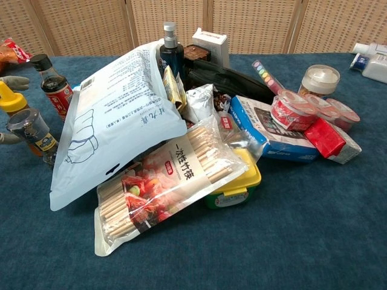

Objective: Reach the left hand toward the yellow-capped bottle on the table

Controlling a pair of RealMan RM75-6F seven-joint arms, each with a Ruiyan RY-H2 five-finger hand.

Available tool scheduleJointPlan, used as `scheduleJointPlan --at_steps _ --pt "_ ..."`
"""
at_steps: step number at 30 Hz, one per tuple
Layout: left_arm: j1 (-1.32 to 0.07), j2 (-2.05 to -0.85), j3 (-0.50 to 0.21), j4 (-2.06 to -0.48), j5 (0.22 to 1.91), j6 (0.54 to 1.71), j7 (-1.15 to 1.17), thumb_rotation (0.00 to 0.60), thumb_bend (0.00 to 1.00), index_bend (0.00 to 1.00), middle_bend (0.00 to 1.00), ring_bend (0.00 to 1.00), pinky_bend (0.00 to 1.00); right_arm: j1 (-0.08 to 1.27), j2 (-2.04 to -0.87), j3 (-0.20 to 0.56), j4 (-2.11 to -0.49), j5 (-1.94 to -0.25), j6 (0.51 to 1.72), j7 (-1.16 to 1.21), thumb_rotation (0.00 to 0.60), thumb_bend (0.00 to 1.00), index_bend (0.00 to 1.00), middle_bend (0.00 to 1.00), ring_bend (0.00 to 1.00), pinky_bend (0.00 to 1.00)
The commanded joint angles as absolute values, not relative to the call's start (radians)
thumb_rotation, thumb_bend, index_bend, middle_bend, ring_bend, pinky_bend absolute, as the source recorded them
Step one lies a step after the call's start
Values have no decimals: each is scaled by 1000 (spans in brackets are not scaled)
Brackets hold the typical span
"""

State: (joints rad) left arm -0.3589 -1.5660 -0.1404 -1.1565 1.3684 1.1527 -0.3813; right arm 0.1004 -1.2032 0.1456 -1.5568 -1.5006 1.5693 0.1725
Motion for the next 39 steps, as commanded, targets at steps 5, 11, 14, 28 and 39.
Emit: scheduleJointPlan --at_steps 5,11,14,28,39 --pt "-380 -1587 -141 -1135 1352 1102 -425 600 272 0 0 0 29 101 -1201 145 -1556 -1502 1567 182 600 0 0 0 0 0" --pt "-402 -1633 -159 -1089 1337 1094 -414 600 272 151 82 64 292 100 -1199 144 -1557 -1508 1571 189 600 0 0 0 0 0" --pt "-410 -1653 -166 -1074 1332 1097 -400 600 271 456 406 325 577 100 -1198 144 -1557 -1508 1571 192 600 0 0 0 0 0" --pt "-380 -1614 -184 -1131 1353 1214 -391 600 280 766 739 645 730 101 -1197 141 -1555 -1513 1570 197 600 0 0 0 0 0" --pt "-359 -1454 -234 -1352 1373 1311 -357 600 284 766 738 644 728 102 -1197 137 -1563 -1517 1567 189 600 0 0 0 0 0"
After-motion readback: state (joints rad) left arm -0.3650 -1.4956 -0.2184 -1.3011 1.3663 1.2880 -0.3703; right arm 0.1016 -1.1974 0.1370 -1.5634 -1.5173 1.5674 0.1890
